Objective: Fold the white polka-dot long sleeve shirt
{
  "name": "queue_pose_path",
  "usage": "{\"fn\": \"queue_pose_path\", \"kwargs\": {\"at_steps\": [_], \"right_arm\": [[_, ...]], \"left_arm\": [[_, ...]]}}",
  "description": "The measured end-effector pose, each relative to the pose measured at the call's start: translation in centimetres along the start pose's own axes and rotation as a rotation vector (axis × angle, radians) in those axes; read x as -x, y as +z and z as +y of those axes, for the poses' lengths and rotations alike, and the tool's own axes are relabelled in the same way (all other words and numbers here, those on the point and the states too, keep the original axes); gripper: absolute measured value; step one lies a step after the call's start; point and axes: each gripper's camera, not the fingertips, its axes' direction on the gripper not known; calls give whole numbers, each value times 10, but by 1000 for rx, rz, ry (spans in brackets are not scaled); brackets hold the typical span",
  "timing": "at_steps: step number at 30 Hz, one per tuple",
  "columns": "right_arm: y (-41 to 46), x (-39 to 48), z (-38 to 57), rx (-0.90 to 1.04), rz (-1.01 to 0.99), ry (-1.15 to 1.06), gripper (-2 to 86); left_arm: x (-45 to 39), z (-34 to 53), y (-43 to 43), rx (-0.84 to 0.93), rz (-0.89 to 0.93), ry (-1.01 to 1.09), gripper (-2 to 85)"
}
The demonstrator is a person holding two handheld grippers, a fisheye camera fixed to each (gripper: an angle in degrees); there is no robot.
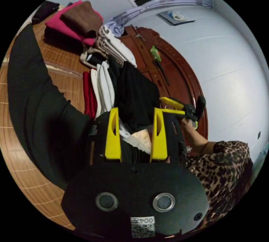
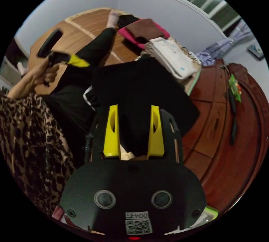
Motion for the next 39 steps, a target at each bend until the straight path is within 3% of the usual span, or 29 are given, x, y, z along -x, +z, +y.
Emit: {"fn": "queue_pose_path", "kwargs": {"at_steps": [4, 9, 13, 17, 18, 23, 27, 30, 33, 39], "right_arm": [[13, 35, 20, -25, -28, -96, 173], [14, 45, 27, -51, 82, -177, 187], [6, 46, 29, -103, 210, -210, 184], [-16, 33, 29, -194, 295, -161, 111], [-19, 27, 29, -201, 277, -138, 107], [-44, -85, 42, -281, -216, 187, 91], [-49, -137, 53, -364, -406, 290, 89], [-50, -155, 52, -389, -455, 292, 90], [-46, -151, 46, -375, -427, 213, 91], [-3, -112, 16, -236, -428, -17, 108]], "left_arm": [[29, -31, 47, 106, 56, -108, 154], [32, -52, 71, 137, 126, -95, 67], [-16, -73, 71, 119, 248, 5, 42], [-71, -86, 78, 129, 246, 151, 39], [-74, -86, 76, 112, 228, 164, 39], [-55, -52, 59, 33, 200, 210, 18], [-66, -37, 105, 214, 77, 330, 6], [-74, -37, 150, 354, -152, 428, 3], [-50, -39, 167, 435, -444, 384, 2], [34, -29, 91, 193, -152, -31, 1]]}}
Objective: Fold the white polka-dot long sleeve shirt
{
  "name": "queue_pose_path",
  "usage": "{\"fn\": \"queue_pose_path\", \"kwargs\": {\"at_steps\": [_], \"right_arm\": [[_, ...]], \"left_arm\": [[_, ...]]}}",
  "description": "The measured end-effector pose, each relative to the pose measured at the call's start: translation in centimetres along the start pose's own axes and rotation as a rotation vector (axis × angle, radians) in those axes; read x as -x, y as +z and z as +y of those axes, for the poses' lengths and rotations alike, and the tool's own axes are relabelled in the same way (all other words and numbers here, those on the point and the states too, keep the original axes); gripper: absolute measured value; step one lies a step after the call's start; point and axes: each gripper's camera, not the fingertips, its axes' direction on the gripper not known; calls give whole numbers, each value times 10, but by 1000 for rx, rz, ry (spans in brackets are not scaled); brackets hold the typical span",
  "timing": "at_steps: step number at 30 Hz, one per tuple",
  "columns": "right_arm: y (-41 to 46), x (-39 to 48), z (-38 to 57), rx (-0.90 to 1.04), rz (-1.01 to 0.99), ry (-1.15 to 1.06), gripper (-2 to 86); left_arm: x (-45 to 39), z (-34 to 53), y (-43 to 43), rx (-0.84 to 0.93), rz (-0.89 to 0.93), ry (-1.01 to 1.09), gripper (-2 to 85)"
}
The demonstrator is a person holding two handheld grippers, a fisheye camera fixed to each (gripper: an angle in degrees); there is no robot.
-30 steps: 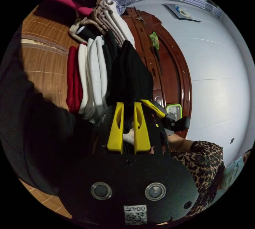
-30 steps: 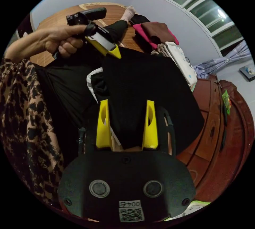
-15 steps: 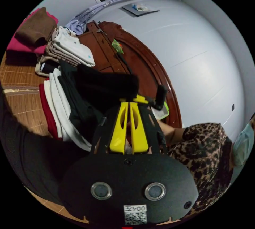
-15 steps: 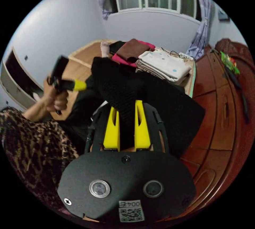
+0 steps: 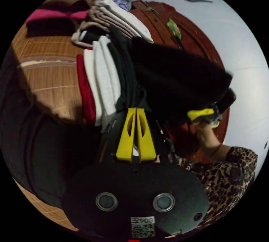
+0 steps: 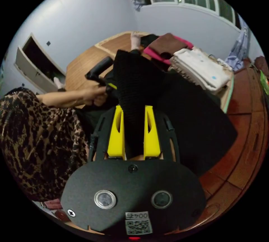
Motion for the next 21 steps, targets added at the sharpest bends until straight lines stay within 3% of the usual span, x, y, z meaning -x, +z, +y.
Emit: {"fn": "queue_pose_path", "kwargs": {"at_steps": [4, 7, 9, 12, 13, 18, 21], "right_arm": [[14, -2, -13, -61, -238, -30, 95], [5, -17, -26, -151, -100, 39, 80], [21, -25, -37, -111, 14, 82, 69], [98, -37, -49, 152, 110, 154, 62], [107, -37, -46, 59, 103, 169, 57], [92, -25, -85, -24, 17, 144, 17], [90, -16, -136, -126, 151, 98, 44]], "left_arm": [[27, 29, -35, -108, 55, -87, 0], [36, 53, -64, -204, 97, -67, 1], [41, 67, -83, -245, 88, -48, 1], [51, 101, -129, -371, 73, -34, 0], [55, 120, -153, -436, 58, -26, 0], [74, 229, -233, -603, -221, -75, 2], [99, 300, -250, -597, -426, -196, 3]]}}
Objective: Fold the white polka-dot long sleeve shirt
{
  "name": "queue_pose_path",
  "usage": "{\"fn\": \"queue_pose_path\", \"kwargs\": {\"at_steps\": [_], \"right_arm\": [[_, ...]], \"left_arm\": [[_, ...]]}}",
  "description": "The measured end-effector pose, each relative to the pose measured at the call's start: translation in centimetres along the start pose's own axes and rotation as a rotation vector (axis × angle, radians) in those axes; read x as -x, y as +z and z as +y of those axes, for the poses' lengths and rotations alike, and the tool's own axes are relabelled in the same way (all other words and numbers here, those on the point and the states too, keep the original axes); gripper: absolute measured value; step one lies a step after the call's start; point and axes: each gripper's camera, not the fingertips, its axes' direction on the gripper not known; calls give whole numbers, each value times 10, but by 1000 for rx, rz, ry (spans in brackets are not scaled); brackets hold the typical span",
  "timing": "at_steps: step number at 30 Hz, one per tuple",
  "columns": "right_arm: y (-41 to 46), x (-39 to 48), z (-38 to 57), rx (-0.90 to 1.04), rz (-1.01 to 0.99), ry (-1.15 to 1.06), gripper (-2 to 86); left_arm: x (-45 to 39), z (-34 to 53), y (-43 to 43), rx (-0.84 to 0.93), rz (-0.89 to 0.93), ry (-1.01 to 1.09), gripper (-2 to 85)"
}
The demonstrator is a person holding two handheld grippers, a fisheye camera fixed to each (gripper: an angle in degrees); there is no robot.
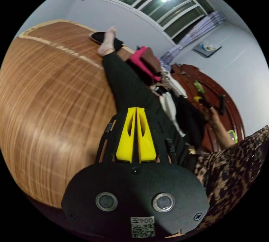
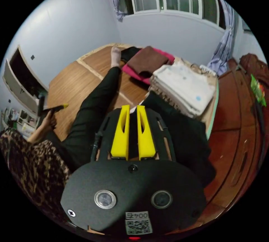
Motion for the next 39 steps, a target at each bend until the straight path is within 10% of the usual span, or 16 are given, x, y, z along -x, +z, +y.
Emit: {"fn": "queue_pose_path", "kwargs": {"at_steps": [15, 26, 34, 39], "right_arm": [[228, 43, -185, 187, 535, -27, 77], [91, 120, -213, -498, -118, 164, 38], [94, 292, -289, -676, -586, -96, 42], [186, 402, -317, -566, -515, -108, 51]], "left_arm": [[111, 88, -31, 158, -364, -226, 30], [146, 103, -72, 120, -291, -221, 10], [161, 109, -103, 109, -301, -207, 6], [173, 112, -122, 111, -268, -209, 4]]}}
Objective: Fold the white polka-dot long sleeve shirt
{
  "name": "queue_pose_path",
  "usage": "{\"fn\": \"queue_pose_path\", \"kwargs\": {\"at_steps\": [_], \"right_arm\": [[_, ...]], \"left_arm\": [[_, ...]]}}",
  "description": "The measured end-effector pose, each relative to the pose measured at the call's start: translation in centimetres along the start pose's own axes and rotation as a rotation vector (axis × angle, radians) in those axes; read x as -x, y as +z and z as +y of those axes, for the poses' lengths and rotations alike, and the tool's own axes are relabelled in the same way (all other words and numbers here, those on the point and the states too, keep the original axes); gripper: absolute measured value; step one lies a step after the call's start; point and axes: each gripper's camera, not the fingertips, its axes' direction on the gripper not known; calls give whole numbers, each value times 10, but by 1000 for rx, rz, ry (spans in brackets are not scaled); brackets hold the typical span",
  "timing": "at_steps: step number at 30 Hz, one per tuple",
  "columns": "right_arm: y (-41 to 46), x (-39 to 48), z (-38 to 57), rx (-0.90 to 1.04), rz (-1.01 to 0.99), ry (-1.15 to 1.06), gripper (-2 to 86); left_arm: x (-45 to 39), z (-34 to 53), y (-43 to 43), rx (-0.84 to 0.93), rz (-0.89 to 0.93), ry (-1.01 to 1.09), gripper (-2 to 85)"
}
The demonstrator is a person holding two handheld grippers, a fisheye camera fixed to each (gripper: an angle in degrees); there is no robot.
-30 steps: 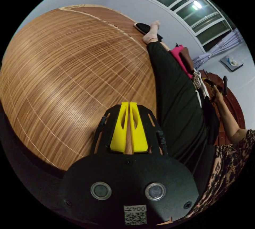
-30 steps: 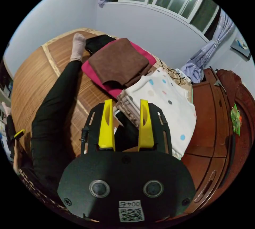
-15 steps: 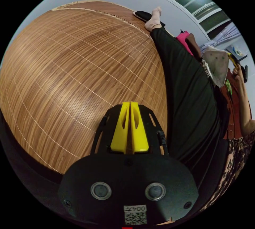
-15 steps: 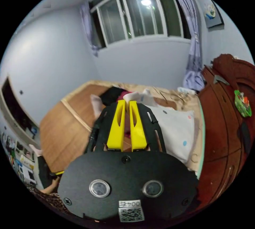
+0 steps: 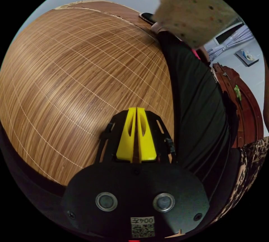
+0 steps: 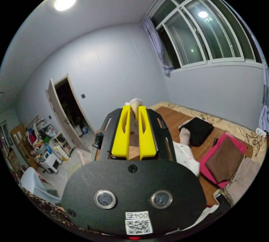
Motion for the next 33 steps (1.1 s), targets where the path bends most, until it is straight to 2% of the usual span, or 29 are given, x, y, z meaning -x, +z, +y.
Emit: {"fn": "queue_pose_path", "kwargs": {"at_steps": [2, 6, 10, 14, 19, 21, 24, 26, 27, 30, 33], "right_arm": [[70, 18, 39, 122, 24, -31, 27], [143, 46, 104, 227, 37, -136, 13], [224, 56, 170, 457, 16, -202, 55], [301, 31, 226, 619, -33, -137, 101], [403, 7, 293, 792, 56, -145, 178], [441, 9, 318, 865, 104, -222, 183], [499, 18, 353, 951, 218, -375, 166], [543, 19, 370, 1032, 331, -465, 73], [552, 19, 372, 1049, 352, -477, 64], [570, 24, 362, 1016, 261, -394, 41], [552, 48, 358, 940, -33, -412, 40]], "left_arm": [[6, 0, -8, 1, -10, 9, 4], [11, 1, -21, -3, -36, 30, 5], [20, 0, -36, -1, -51, 47, 7], [32, -2, -50, -7, -35, 42, 8], [47, -3, -67, -15, 6, 33, 8], [55, -3, -74, -20, 30, 19, 8], [66, -4, -86, -23, 69, -2, 7], [73, -4, -97, -22, 85, -9, 7], [74, -4, -99, -20, 87, -8, 8], [79, -7, -118, -2, 78, -11, 9], [91, 0, -171, -163, 59, -54, 14]]}}
